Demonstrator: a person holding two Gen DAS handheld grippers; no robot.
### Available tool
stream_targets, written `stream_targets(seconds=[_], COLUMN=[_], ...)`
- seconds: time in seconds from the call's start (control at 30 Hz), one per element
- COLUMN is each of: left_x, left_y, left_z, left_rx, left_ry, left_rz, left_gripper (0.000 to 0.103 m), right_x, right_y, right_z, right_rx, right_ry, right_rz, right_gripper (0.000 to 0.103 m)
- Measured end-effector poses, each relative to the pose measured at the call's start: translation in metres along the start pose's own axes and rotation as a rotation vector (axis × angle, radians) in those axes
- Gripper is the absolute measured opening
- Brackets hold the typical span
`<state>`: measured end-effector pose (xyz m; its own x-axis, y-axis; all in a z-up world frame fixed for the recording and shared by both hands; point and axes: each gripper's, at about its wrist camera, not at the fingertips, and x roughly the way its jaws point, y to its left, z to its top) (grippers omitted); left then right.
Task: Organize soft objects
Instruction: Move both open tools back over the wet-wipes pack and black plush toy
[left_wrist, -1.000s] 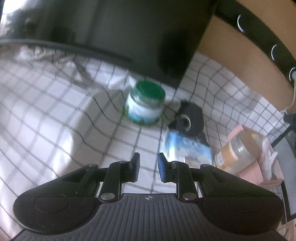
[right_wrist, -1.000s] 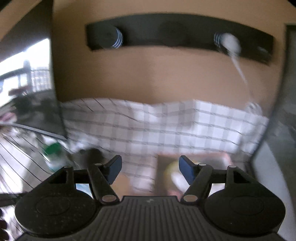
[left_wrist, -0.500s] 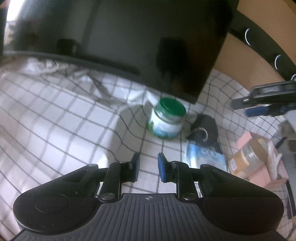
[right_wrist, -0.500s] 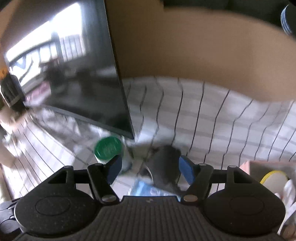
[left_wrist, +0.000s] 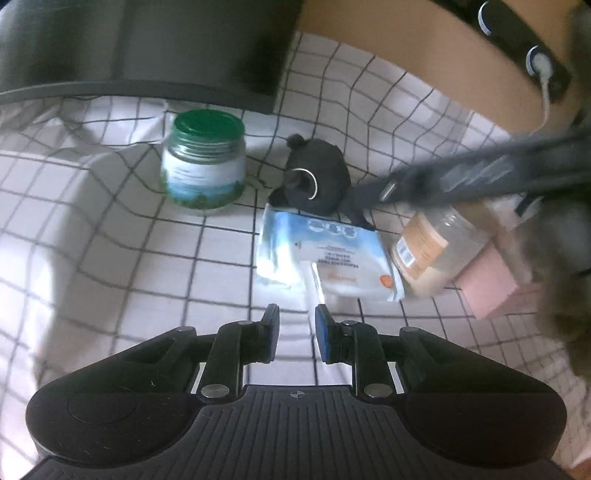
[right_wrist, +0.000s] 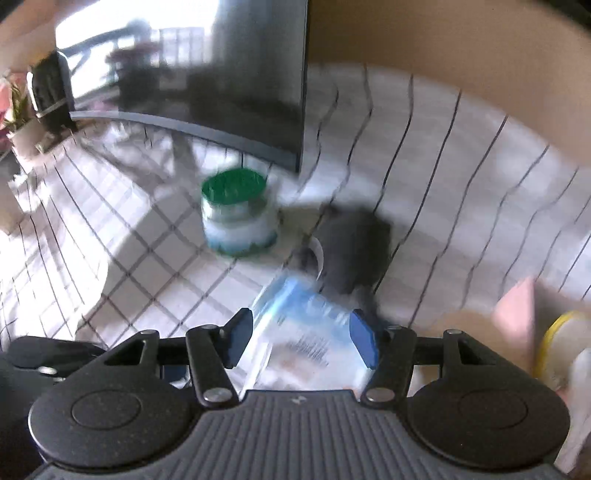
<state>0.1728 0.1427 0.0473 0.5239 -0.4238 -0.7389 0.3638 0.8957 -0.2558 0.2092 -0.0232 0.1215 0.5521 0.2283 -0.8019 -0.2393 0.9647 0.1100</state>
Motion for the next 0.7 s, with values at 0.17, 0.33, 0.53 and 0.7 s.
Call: stream_targets(seconds=[0.17, 0.33, 0.53, 0.7], left_x=[0.029, 0.033, 0.029, 0.032], left_y=[-0.014, -0.019, -0.019, -0.02], left_z=[0.006, 0.006, 0.0, 0.002], left_rx=[0.026, 0.06, 0.108, 0.104], left_ry=[0.062, 0.071, 0.094, 0.106], left_rz=[0.053, 0.081, 0.163, 0.144], left_gripper=[0.024, 0.029, 0.028, 0.025], right_x=[-0.031, -0.03, -0.029, -0.028], right_y=[-0.001, -0.014, -0.025, -0.031], right_z=[0.006, 0.005, -0.004, -0.007], right_rx=[-0.177, -0.154, -0.107, -0.055], right_ry=[-0.148, -0.145, -0.141, -0.122], right_rz=[-0.116, -0.084, -0.064, -0.054], right_gripper=[0.06, 0.061, 0.062, 0.063])
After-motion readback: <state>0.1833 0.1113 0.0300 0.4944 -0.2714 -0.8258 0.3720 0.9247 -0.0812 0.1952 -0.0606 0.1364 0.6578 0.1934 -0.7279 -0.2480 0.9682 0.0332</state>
